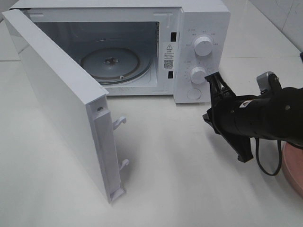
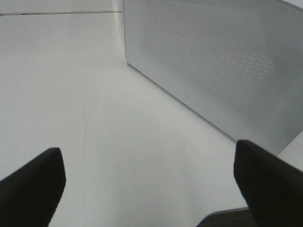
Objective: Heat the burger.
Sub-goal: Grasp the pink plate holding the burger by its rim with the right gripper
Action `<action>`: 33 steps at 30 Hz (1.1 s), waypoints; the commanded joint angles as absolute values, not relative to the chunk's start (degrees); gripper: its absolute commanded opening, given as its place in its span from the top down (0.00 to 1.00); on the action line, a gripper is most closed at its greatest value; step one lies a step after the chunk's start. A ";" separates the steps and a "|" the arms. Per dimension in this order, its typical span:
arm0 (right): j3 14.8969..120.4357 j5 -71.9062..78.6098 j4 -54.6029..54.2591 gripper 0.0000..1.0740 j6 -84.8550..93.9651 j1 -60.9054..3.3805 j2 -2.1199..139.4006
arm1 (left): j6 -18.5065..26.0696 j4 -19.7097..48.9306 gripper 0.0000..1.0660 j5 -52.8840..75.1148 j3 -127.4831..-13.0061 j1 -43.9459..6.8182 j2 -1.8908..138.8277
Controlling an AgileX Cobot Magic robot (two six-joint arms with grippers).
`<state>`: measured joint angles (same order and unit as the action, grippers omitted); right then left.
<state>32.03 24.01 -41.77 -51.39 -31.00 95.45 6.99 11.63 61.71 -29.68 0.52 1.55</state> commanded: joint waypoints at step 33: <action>43.83 -44.81 -4.93 0.96 -10.37 -23.49 85.83 | 6.99 11.46 0.17 61.54 -29.62 0.40 1.60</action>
